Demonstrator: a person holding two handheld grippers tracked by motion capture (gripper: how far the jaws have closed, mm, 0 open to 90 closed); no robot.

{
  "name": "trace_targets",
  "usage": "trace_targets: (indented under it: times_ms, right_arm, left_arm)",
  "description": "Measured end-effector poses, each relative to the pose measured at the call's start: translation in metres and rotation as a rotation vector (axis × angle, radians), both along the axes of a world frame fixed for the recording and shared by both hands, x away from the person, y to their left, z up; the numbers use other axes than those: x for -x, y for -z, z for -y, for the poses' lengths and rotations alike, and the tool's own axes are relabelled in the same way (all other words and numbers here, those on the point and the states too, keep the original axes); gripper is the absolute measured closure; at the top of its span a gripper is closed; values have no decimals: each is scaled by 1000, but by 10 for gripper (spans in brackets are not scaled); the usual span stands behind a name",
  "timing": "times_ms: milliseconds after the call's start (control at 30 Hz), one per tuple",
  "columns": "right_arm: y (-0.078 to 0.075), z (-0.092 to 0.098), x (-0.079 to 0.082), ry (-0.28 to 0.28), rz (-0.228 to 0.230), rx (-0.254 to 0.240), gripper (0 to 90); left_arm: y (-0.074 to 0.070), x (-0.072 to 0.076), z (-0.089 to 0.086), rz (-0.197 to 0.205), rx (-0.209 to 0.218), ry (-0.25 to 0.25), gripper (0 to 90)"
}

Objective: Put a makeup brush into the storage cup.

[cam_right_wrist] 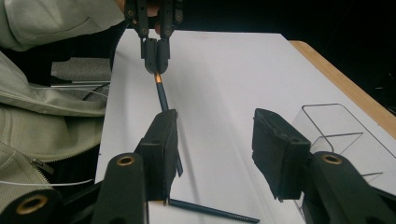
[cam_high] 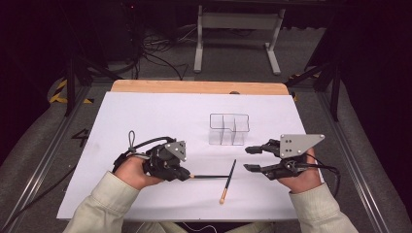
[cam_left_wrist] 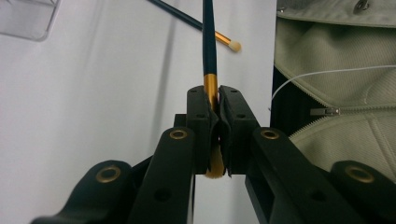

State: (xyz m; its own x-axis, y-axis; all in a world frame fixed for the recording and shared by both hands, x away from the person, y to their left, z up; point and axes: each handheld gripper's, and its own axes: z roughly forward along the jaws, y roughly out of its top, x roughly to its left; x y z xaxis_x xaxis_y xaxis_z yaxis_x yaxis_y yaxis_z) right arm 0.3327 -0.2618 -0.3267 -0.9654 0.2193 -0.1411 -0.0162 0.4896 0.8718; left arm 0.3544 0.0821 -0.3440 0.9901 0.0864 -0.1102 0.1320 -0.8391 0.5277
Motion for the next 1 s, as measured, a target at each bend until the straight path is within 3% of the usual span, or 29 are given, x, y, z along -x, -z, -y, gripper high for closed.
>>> trace_targets:
  times_ms: [433, 633, 1000]
  right_arm:
    - [6, -13, -4, -31, -52, 37, 556]
    - [8, -23, -3, -48, -64, 83, 558]
    - [16, -41, -6, -79, -116, 193, 570]
  left_arm:
    - [4, -8, 17, 5, -3, 32, 835]
    - [4, -8, 26, 6, -12, 60, 835]
    - [4, -7, 33, 7, -28, 63, 835]
